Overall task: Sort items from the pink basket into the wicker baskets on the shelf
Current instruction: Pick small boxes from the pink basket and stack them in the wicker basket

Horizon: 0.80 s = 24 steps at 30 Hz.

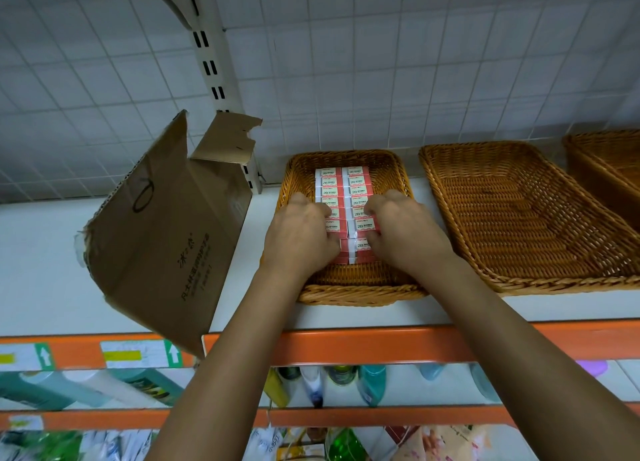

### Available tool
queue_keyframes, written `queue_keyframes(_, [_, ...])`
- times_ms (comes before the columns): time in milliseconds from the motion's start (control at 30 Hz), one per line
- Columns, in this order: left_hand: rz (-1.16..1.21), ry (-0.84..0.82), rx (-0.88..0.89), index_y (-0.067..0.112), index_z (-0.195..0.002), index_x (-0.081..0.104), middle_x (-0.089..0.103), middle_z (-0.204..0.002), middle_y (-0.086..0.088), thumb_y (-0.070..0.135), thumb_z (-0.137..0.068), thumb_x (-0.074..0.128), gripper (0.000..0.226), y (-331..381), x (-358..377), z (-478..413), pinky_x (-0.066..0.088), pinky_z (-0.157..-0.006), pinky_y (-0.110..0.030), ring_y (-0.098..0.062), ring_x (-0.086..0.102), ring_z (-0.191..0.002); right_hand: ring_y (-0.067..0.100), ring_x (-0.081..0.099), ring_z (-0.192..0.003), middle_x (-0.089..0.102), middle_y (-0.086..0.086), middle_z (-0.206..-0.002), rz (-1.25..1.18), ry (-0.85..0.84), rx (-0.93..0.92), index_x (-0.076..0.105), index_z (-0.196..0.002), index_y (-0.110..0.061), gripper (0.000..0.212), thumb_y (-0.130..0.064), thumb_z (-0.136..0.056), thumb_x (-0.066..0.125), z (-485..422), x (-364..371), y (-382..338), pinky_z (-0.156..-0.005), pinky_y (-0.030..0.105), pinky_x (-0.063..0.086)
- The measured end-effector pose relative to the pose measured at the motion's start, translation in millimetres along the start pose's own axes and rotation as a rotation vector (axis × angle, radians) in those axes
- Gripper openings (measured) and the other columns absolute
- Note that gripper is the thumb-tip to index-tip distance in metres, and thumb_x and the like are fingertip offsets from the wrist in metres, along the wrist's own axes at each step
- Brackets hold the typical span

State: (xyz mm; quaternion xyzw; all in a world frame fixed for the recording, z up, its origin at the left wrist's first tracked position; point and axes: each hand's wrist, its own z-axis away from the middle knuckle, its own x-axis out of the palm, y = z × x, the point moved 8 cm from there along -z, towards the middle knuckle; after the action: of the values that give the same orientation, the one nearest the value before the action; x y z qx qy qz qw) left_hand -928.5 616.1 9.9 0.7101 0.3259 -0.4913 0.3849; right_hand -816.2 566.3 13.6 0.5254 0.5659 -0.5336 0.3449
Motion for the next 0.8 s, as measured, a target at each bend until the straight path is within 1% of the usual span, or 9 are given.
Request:
queue_keyframes(67, [-0.007,0.007,0.007,0.020,-0.138,0.045,0.048,-0.132,-0.007,0.038,-0.087,0.060,0.056,0.6,0.2,0.3,0.045,-0.094,-0.036,-0.025,0.051,-0.116,0.028,0.054,-0.110,0.051,0.010,-0.125,0.004,-0.001,0.003,0.048,-0.130,-0.011,0.050,-0.032,-0.087,0.062,0.1,0.1,-0.1,-0.090,0.036,0.046])
queue_keyframes(133, [-0.008,0.019,0.011,0.020,-0.138,0.043,0.048,-0.132,-0.006,0.037,-0.087,0.061,0.056,1.1,0.0,0.7,0.044,-0.095,-0.036,-0.025,0.051,-0.116,0.028,0.054,-0.110,0.051,0.010,-0.125,0.007,-0.001,0.001,0.047,-0.130,-0.011,0.051,-0.032,-0.087,0.062,0.3,0.0,-0.4,-0.090,0.036,0.046])
queue_keyframes(267, [0.003,0.020,0.014,0.021,-0.134,0.048,0.048,-0.133,-0.005,0.034,-0.088,0.062,0.049,0.8,0.6,1.0,0.045,-0.095,-0.035,-0.025,0.051,-0.116,0.028,0.054,-0.111,0.051,0.010,-0.126,0.009,-0.006,-0.004,0.046,-0.132,-0.012,0.052,-0.032,-0.087,0.062,0.9,-0.9,-1.7,-0.092,0.037,0.045])
queue_keyframes(433, [0.015,0.038,0.028,0.018,-0.118,0.057,0.052,-0.127,-0.006,0.028,-0.089,0.062,0.031,0.5,-2.6,1.2,0.044,-0.092,-0.033,-0.024,0.052,-0.112,0.028,0.052,-0.114,0.049,0.010,-0.129,0.008,-0.020,-0.001,0.046,-0.132,-0.011,0.051,-0.031,-0.087,0.062,0.9,-0.6,-1.7,-0.094,0.037,0.044])
queue_keyframes(633, [0.028,0.033,0.029,0.019,-0.113,0.062,0.054,-0.125,-0.005,0.025,-0.088,0.063,0.025,-0.7,-3.3,0.7,0.046,-0.089,-0.031,-0.023,0.053,-0.110,0.030,0.053,-0.111,0.051,0.010,-0.125,0.009,-0.016,0.003,0.049,-0.126,-0.010,0.043,-0.025,-0.088,0.061,-0.8,0.3,-0.7,-0.091,0.038,0.045])
queue_keyframes(800, [0.026,0.042,0.032,0.018,-0.112,0.064,0.055,-0.124,-0.005,0.025,-0.089,0.063,0.024,-0.3,-4.8,0.7,0.046,-0.088,-0.030,-0.022,0.054,-0.109,0.030,0.054,-0.108,0.053,0.010,-0.121,0.014,0.010,-0.003,0.053,-0.120,-0.009,0.034,-0.021,-0.089,0.061,-1.0,-0.4,0.1,-0.087,0.038,0.046])
